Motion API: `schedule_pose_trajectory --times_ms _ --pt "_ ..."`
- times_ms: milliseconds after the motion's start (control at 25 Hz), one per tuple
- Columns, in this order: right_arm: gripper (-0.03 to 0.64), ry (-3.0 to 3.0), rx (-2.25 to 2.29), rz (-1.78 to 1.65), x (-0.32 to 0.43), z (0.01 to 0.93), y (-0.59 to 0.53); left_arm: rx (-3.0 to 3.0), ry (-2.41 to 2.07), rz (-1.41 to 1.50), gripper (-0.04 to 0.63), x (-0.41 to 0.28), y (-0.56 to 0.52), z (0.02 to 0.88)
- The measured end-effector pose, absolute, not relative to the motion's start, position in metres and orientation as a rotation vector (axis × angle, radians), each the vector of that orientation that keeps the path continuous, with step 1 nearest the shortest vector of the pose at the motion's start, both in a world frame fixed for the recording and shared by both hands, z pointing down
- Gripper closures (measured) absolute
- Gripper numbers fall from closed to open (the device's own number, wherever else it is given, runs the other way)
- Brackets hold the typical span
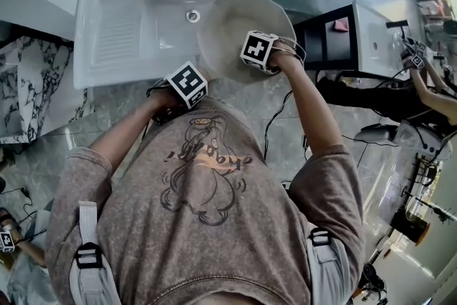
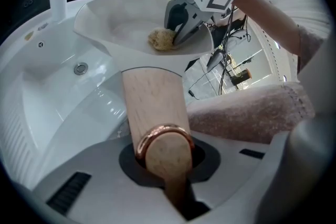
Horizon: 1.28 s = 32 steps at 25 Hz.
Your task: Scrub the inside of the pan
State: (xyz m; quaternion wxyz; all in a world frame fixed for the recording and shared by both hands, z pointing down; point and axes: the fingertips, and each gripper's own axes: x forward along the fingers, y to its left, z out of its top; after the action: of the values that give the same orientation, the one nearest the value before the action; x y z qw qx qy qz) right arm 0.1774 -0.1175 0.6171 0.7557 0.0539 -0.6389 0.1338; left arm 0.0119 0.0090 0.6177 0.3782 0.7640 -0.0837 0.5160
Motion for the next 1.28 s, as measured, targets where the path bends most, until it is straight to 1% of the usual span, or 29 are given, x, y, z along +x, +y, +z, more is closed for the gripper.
schedule_pose_trajectory --times_ms 520,760,1280 --pt "0.476 -1.639 0.113 0.488 0.114 0.620 -0.095 1.957 -0.210 1.313 0.549 0.010 0.009 0.618" --pt "0.476 -1.762 0.189 0.487 0.091 0.615 -0.107 1.950 -0.226 1.296 0.550 0.010 0.007 0.617" --pt "0.476 -1.931 0.350 0.464 0.071 0.579 -0.139 1.915 -0.270 1.273 0.552 0.003 0.001 0.607"
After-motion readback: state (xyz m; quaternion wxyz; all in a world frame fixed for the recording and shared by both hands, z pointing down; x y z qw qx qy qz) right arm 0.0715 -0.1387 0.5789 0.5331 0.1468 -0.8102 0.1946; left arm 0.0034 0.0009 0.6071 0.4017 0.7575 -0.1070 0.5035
